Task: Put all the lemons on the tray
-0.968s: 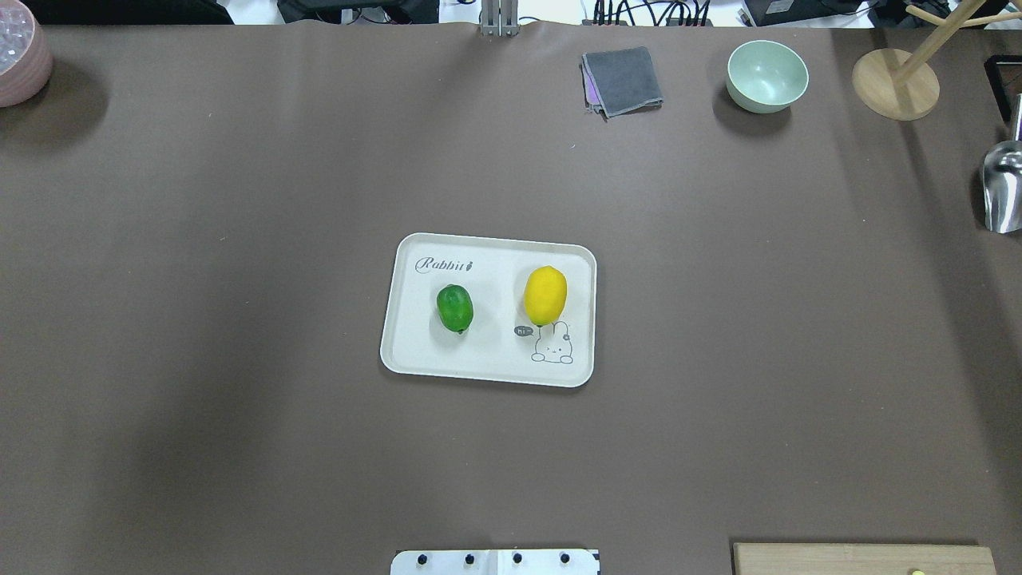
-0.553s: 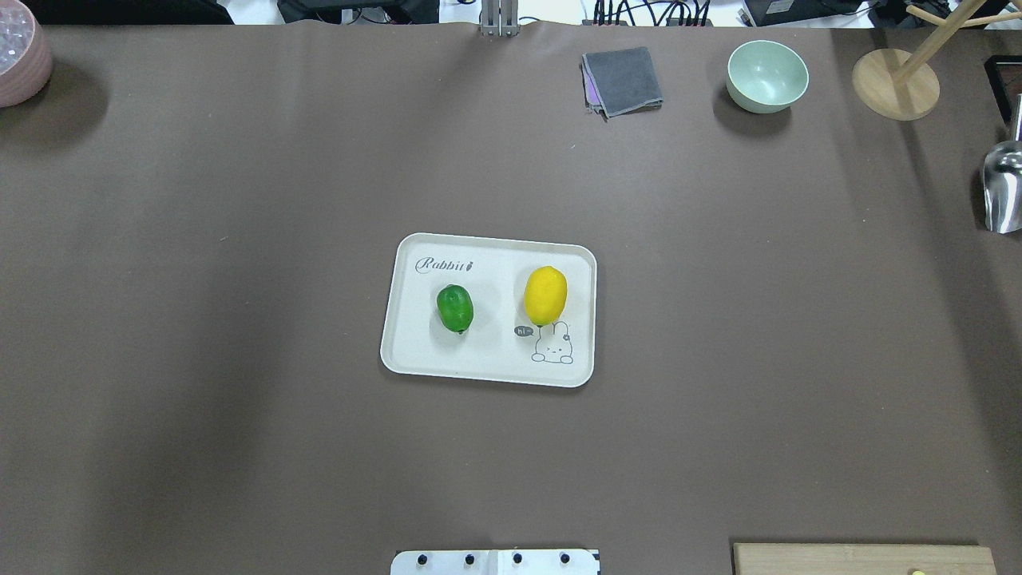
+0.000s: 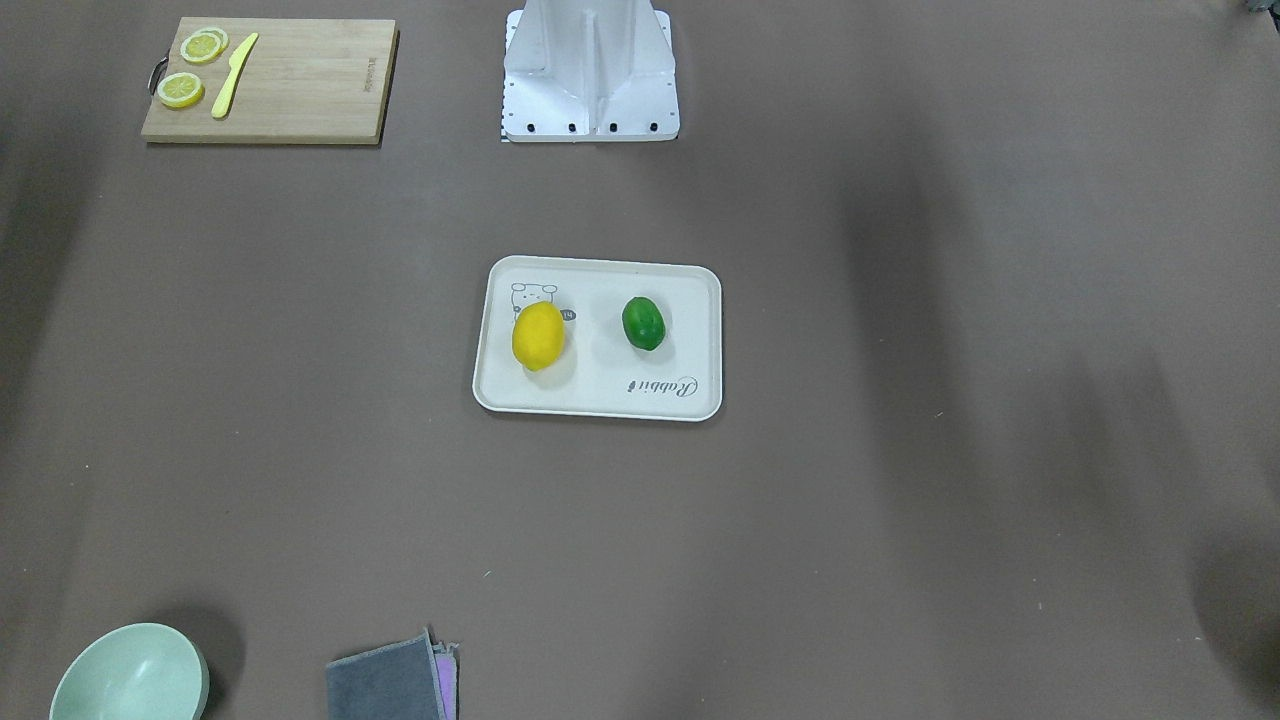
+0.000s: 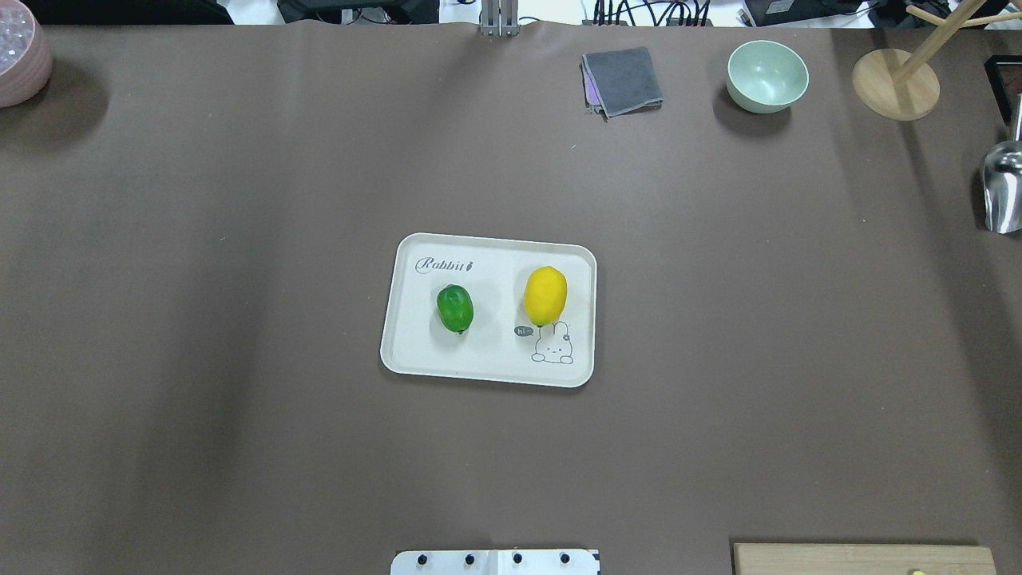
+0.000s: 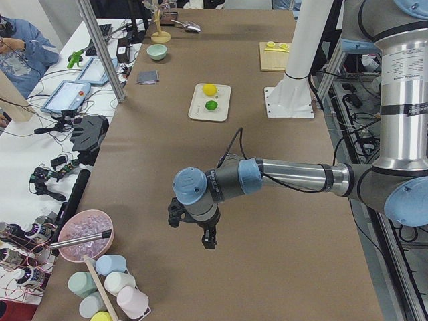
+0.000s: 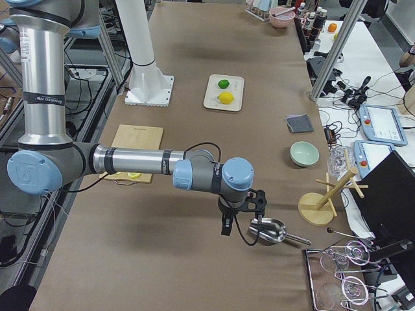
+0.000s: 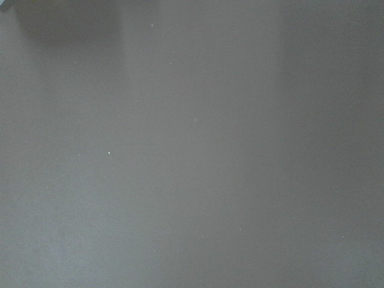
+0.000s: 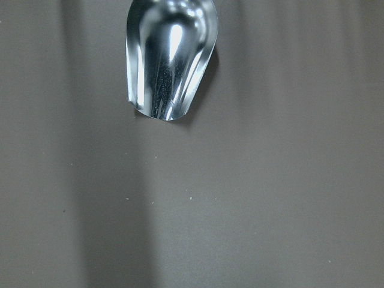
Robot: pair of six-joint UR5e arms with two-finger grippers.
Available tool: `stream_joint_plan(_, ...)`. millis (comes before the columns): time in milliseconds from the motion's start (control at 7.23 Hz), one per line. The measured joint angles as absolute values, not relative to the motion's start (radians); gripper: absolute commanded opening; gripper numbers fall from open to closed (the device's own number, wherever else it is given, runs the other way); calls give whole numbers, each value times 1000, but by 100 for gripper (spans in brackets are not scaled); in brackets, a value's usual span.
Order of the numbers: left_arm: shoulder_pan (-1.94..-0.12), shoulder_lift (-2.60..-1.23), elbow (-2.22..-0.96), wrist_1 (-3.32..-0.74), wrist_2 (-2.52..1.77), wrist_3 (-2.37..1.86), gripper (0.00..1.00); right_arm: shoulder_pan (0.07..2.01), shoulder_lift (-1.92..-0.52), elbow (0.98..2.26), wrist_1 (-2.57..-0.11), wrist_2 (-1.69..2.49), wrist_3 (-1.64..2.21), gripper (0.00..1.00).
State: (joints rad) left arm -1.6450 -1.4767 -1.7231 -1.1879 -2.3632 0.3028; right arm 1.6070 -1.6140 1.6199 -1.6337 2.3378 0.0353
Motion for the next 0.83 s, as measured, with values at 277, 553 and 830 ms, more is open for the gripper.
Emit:
stream_joint_plan(277,-1656,-1474,-1708,-1189,-2361,304,98,1607,-1616,1620,-1634,2338,35,100)
stream_joint_plan(553,-1660,-1477,-1706,-1193,-2362,305,98,1607,-1617,1621,-1634,2339,35,100)
stream_joint_plan(830,-1661,-1478,-1711,-1195,-2361,304,98,1607,-1620,1625,-1634,2339,35,100)
